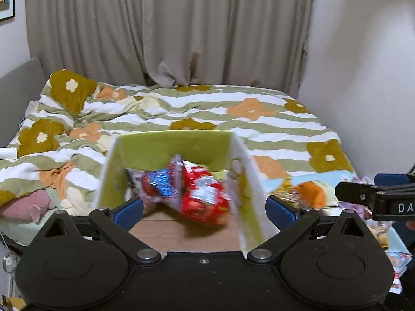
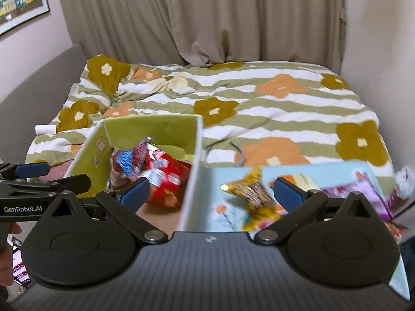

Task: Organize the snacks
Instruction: 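Move both tools back over the snack pile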

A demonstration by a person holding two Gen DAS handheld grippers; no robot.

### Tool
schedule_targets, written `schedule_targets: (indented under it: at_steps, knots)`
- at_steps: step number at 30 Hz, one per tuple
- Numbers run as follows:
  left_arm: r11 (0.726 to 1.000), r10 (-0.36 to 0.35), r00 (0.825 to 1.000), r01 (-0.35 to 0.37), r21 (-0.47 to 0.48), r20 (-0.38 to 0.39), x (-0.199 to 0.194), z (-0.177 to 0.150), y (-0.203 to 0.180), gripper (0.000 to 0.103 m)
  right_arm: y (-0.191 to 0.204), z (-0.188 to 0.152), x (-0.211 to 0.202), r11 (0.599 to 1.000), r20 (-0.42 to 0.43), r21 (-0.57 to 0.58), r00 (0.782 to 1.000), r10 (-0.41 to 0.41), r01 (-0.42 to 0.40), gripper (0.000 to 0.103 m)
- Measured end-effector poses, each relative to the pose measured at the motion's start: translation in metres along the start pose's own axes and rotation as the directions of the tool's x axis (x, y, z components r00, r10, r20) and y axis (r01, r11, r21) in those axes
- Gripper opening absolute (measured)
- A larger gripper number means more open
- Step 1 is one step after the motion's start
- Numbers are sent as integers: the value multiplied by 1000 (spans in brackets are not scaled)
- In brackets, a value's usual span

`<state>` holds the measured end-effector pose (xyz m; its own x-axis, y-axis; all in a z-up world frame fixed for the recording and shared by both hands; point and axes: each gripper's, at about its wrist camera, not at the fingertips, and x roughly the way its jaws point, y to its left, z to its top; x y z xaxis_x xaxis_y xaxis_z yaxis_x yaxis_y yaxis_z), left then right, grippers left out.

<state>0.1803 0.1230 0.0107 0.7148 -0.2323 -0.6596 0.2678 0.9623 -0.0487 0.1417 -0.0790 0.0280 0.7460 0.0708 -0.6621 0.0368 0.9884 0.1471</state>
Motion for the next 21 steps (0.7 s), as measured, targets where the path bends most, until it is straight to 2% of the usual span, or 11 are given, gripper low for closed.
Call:
schedule_targets:
  at_steps: [8, 12, 21]
  knots:
    - [996, -65, 997, 62, -66, -39, -9, -33, -95, 102, -101, -43, -51, 999, -30, 46, 999, -19, 21, 103]
    - [997, -59, 996, 56, -55, -61, -6, -49, -142, 102, -148, -68, -71, 998, -41, 39, 998, -42, 43, 103]
    - [997, -72, 987, 68, -31, -147, 9, -89, -227, 102, -239, -111, -80, 997, -119, 76, 993, -18, 27, 103]
